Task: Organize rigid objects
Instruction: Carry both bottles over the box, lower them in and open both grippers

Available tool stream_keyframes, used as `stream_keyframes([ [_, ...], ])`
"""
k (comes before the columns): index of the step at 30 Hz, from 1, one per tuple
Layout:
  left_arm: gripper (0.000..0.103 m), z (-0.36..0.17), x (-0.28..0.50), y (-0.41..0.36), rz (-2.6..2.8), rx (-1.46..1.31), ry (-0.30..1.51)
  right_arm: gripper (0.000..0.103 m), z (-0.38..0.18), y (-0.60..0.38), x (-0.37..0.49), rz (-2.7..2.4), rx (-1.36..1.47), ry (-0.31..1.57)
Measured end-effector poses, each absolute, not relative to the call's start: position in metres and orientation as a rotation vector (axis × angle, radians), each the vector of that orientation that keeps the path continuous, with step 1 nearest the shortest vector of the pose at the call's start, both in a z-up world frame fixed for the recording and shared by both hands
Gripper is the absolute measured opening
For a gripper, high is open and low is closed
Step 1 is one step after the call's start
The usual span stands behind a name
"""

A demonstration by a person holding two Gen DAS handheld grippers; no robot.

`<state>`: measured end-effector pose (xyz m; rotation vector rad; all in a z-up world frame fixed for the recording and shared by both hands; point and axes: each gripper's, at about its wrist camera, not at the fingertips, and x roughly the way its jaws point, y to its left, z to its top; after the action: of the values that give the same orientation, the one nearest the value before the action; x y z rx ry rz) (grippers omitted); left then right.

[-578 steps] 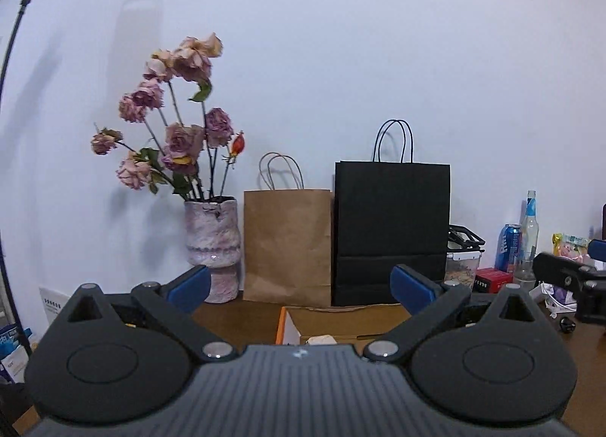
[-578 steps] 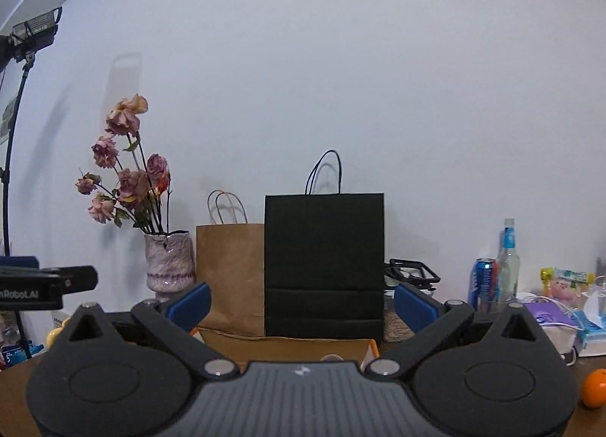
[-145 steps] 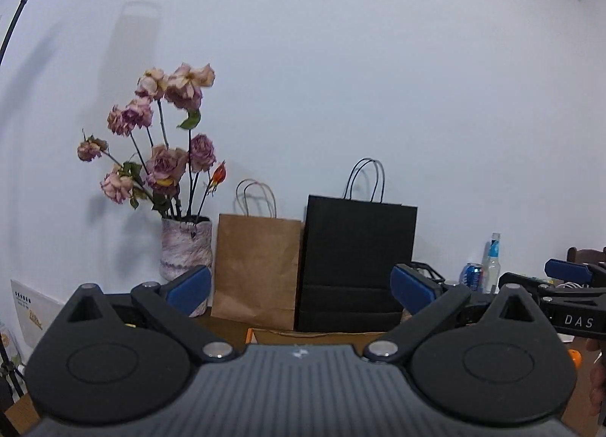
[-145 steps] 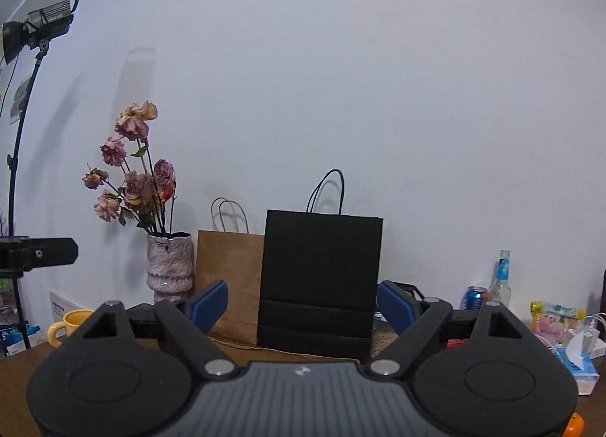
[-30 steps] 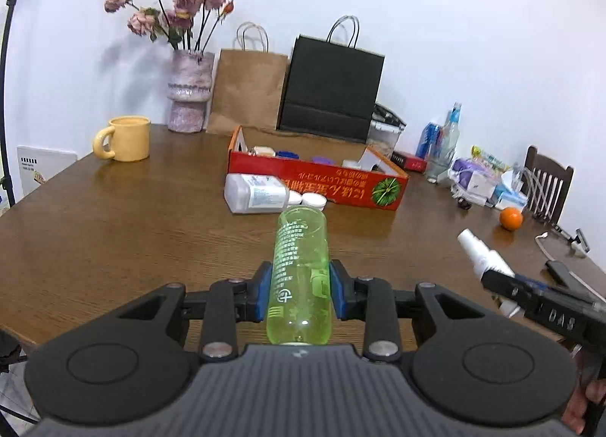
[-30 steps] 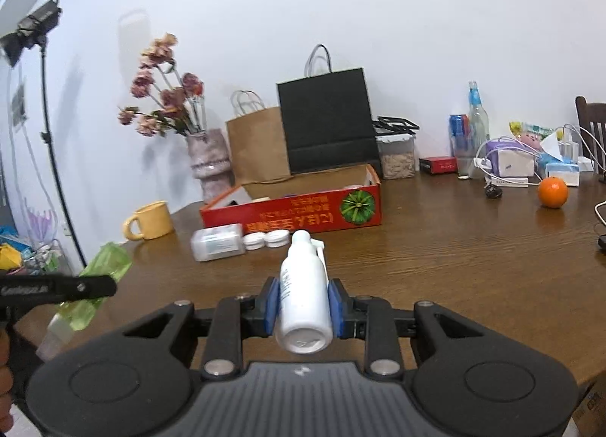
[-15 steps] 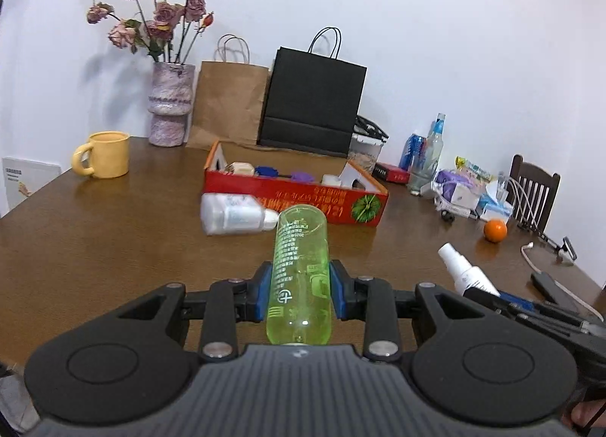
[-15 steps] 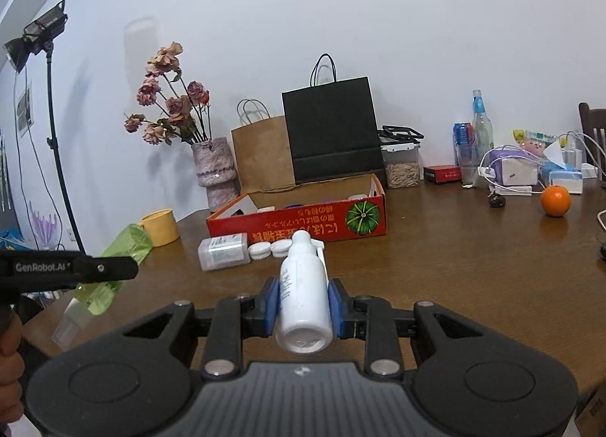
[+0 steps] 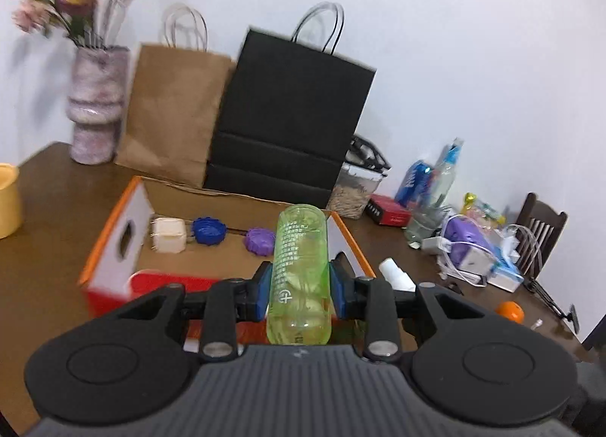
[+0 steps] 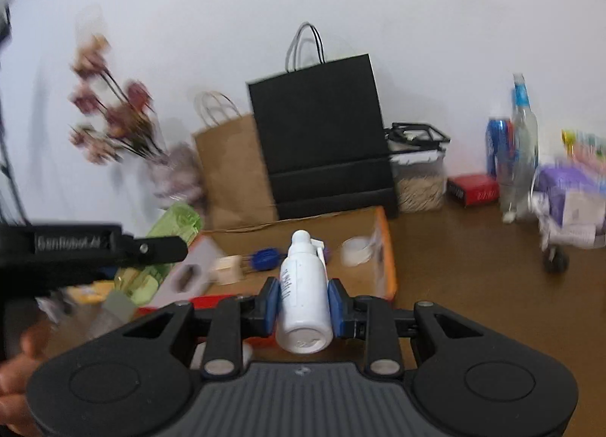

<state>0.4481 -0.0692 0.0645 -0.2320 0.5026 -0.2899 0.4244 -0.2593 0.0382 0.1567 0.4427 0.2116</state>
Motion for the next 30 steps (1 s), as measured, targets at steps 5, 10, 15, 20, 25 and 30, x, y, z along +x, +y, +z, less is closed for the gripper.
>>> stream_keyframes([
  [5,0.031,0.044,0.544,-0.092,-0.275,-0.289,0.636,0.027,0.026,-0.249,0.509,0.166,0.034,0.533],
  [10,0.031,0.012,0.603,-0.110,-0.251,-0.335,0.744,0.027,0.007,-0.235,0.559,0.169,-0.050,0.592],
  [15,0.032,-0.013,0.637,-0.118,-0.226,-0.415,0.810,0.027,-0.012,-0.225,0.584,0.166,-0.092,0.623],
  [20,0.043,-0.013,0.640,-0.114,-0.235,-0.415,0.764,0.031,-0.017,-0.221,0.589,0.141,-0.134,0.598],
  [25,0.045,0.004,0.630,-0.102,-0.241,-0.395,0.721,0.032,-0.013,-0.227,0.586,0.140,-0.108,0.601],
  [30,0.046,0.022,0.611,-0.085,-0.214,-0.348,0.697,0.036,0.006,-0.228,0.572,0.138,-0.105,0.588],
])
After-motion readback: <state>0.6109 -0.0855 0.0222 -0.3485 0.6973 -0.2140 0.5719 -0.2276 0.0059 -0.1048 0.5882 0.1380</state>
